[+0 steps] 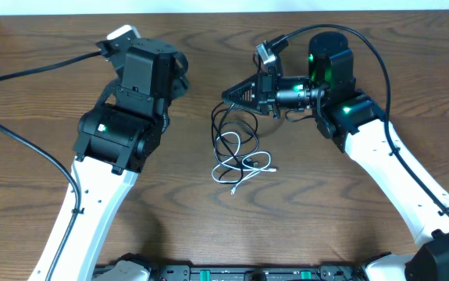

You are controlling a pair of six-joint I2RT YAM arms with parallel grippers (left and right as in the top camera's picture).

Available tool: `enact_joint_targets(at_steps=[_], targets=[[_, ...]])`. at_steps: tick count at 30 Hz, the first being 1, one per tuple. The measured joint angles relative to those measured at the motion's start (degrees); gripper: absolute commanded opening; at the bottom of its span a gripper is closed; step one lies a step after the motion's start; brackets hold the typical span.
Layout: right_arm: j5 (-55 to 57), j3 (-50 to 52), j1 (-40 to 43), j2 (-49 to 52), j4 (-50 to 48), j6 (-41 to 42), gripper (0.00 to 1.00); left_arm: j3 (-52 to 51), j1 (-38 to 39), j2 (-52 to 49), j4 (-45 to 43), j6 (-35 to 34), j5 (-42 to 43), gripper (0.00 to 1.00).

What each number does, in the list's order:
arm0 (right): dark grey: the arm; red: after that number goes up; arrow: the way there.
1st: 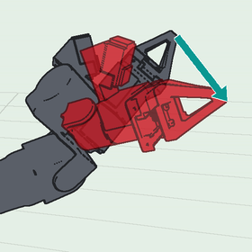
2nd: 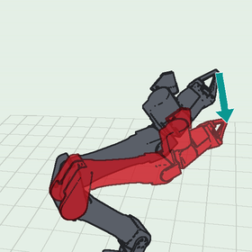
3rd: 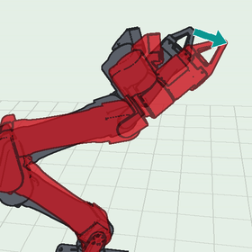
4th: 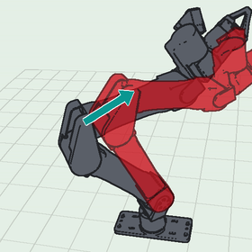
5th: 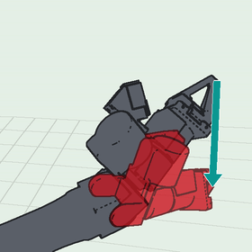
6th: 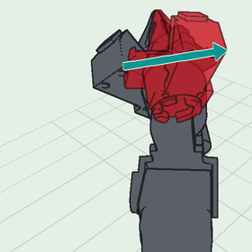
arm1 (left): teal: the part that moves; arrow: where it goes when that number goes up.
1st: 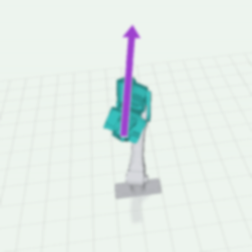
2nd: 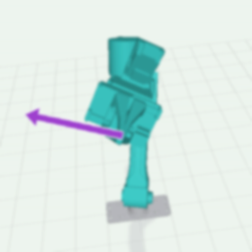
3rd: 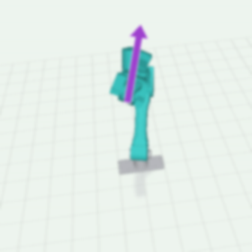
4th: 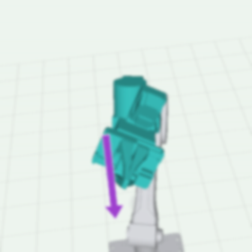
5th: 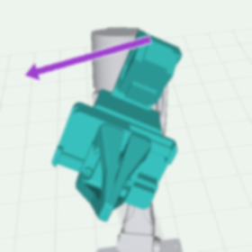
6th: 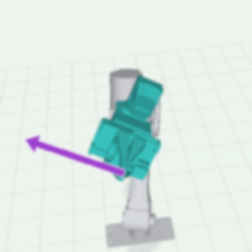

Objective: Untangle cables

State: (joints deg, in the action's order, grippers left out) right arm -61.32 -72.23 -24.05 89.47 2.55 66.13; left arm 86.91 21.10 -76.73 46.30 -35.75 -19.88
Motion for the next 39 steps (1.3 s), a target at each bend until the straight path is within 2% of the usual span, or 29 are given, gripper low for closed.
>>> enact_joint_targets(at_steps=[7,15,22,28,33,36,39], targets=[[0.0,0.0,0.2,0.0,-8.6,6.9,0.01,0.0,0.0,0.0,3.3,1.5,17.2,0.73],[8.8,0.0,2.5,0.0,-5.2,9.3,0.01,0.0,0.0,0.0,2.3,14.9,34.6,0.77],[15.7,0.0,3.8,0.0,3.0,14.2,0.01,0.0,0.0,0.0,1.1,27.4,42.8,0.77],[14.7,0.0,3.9,0.0,2.6,17.6,0.01,0.0,0.0,-1.4,0.7,31.8,45.7,0.76],[12.0,0.0,3.9,0.0,1.5,19.4,0.01,0.0,0.0,-4.5,-1.1,33.3,48.3,0.61],[11.1,0.0,3.9,0.0,1.5,19.9,0.01,0.0,0.0,-5.3,-2.3,33.8,50.5,0.57],[9.6,0.0,3.9,0.0,1.4,20.1,0.01,0.0,0.0,-5.4,-2.7,34.1,51.7,0.49]])
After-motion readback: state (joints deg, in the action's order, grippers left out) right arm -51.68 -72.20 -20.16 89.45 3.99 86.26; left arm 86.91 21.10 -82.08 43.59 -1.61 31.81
